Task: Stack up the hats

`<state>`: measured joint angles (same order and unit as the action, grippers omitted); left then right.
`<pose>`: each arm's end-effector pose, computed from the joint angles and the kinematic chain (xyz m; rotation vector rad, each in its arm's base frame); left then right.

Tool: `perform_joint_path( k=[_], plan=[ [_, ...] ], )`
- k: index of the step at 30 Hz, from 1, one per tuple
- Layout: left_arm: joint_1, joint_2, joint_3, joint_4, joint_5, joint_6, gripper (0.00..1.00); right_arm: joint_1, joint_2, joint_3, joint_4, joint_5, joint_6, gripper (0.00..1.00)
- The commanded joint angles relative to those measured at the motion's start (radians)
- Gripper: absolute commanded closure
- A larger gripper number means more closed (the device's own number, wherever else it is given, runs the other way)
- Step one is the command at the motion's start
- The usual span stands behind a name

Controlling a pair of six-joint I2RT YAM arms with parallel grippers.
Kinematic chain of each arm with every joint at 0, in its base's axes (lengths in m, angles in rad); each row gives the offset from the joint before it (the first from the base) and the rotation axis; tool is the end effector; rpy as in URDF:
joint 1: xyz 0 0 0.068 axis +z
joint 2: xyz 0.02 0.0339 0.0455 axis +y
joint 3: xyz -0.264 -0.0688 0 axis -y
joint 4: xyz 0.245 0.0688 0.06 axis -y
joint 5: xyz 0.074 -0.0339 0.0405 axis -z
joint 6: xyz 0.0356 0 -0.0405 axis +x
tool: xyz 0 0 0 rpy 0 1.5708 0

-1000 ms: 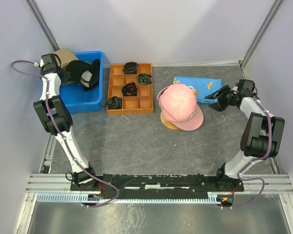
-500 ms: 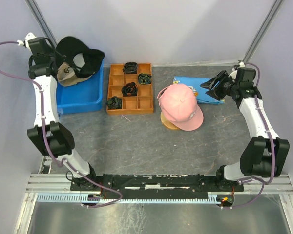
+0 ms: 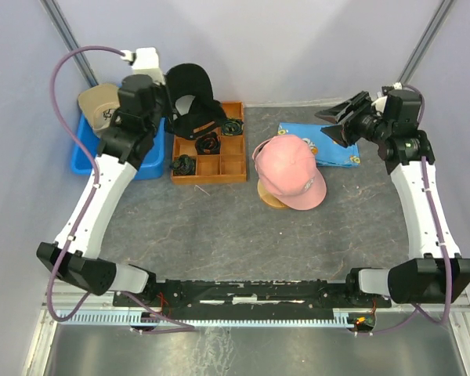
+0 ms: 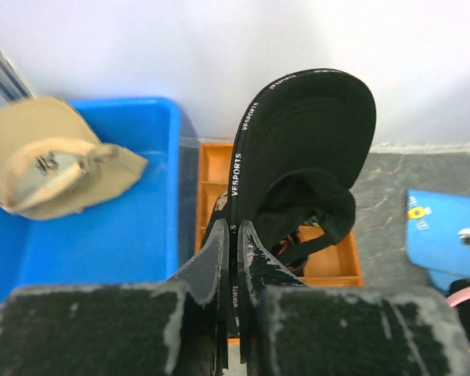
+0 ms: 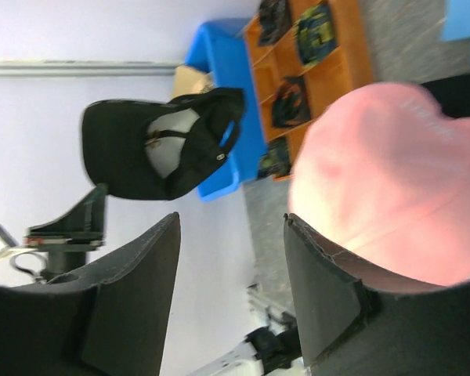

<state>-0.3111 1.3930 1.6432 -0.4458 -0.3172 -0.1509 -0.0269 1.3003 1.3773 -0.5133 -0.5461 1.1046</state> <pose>0.2905 -0.0817 0.4712 -0.0887 1.7546 -0.0563 0.2841 0.0109 0.4024 0.8198 1.9989 1.2065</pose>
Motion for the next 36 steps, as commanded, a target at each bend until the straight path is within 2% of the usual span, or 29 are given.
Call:
perform_joint_path(
  k=[1,4,8,9,11,15,17,20,24,36],
  plan=[
    [-0.187,-0.075,-0.032,0.215,-0.262,0.329,0.97,0.071,-0.036,0.191,-0.058,-0.018,0.160,0.36],
    [-0.328,-0.082,-0.079,0.336,-0.404,0.502,0.97,0.126,-0.005,0.308,-0.120,-0.008,0.215,0.36],
    [-0.530,-0.110,-0.231,0.677,-0.559,0.849,0.97,0.191,-0.013,0.322,-0.063,0.029,0.336,0.36],
    [-0.571,-0.111,-0.266,0.772,-0.586,0.964,0.97,0.209,-0.011,0.323,-0.049,0.033,0.361,0.36],
    [-0.632,-0.097,-0.314,0.922,-0.628,1.104,0.97,0.239,0.012,0.357,-0.059,0.031,0.377,0.36],
    [-0.731,-0.047,-0.376,1.203,-0.656,1.376,0.97,0.292,0.048,0.412,-0.118,0.037,0.383,0.36],
    [-0.775,-0.005,-0.404,1.388,-0.640,1.547,0.97,0.309,0.056,0.406,-0.123,0.035,0.405,0.36],
    [-0.817,0.065,-0.420,1.578,-0.598,1.734,0.97,0.327,0.071,0.403,-0.119,0.021,0.426,0.35],
    [-0.853,0.111,-0.436,1.698,-0.560,1.827,0.97,0.341,0.078,0.397,-0.073,0.014,0.460,0.35],
    [-0.928,0.109,-0.520,1.725,-0.530,1.891,0.97,0.341,0.076,0.350,0.020,-0.014,0.501,0.34]
  ],
)
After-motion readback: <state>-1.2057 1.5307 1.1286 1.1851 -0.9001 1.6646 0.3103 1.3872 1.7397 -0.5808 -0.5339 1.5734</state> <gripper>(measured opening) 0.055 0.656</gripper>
